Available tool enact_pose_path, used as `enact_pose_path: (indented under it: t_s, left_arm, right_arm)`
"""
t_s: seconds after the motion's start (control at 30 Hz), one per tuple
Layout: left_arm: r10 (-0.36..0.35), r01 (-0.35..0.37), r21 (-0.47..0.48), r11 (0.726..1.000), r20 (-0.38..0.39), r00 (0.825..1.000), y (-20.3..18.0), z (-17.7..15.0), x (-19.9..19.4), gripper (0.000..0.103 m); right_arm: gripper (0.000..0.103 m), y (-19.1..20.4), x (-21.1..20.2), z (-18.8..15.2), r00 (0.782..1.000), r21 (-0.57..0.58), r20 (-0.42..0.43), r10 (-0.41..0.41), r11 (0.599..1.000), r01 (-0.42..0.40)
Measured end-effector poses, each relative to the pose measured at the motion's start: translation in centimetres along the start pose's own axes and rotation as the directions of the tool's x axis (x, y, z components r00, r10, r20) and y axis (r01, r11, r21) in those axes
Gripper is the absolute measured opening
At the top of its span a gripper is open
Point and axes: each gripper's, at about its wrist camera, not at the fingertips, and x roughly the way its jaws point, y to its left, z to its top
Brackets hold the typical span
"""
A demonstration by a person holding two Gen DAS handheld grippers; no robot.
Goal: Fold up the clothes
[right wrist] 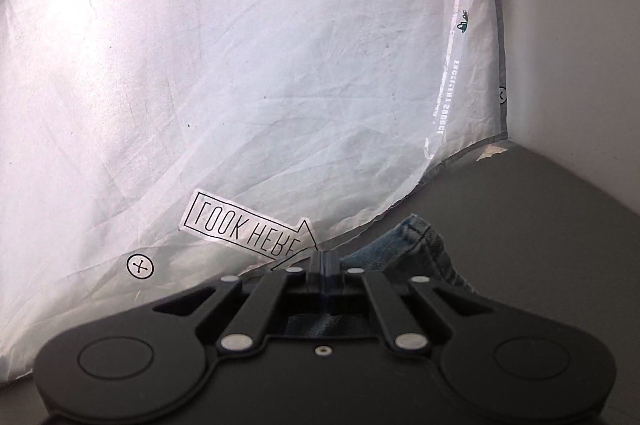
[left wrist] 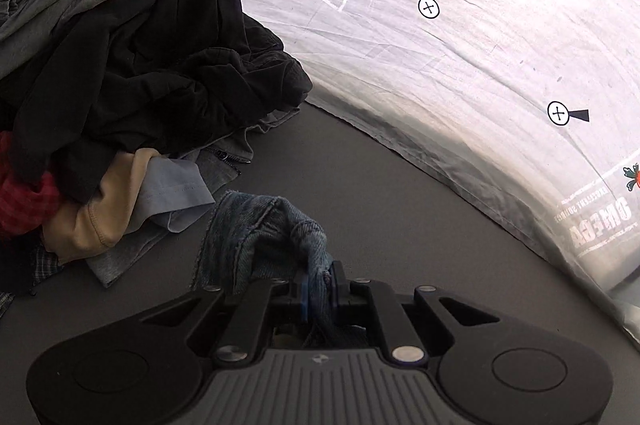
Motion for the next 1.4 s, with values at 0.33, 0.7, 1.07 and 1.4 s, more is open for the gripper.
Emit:
enact_pose_path:
  t_s: [0.33,0.7,1.07,1.4]
  left_arm:
    - [0.071,-0.067,0.204,0.977,-0.010,0.997,-1.7,-0.6,1.5,0.025]
    - [0.042,-0.052,0.238,0.970,0.048,0.998,-0.2,-1.8,-4.7,0.061]
    - [0.098,-0.082,0.192,0.978,-0.077,0.992,1.1,-4.1,-3.9,0.063]
    - [0.160,-0.129,0.320,0.939,-0.073,0.984,-0.1,-6.3,-2.6,0.063]
  right_arm:
    - [0.042,3.3,5.3,-3.5,0.987,-0.087,-0.160,-0.032,0.996,0.018]
    - [0.059,-2.7,-2.4,-7.0,0.981,-0.186,-0.137,-0.135,0.977,0.108]
    - [0.064,-10.6,-1.1,-9.6,0.958,0.054,-0.251,-0.137,0.986,0.155]
    - [0.008,-9.6,-2.4,-7.6,0.984,-0.014,-0.117,-0.138,0.990,0.137]
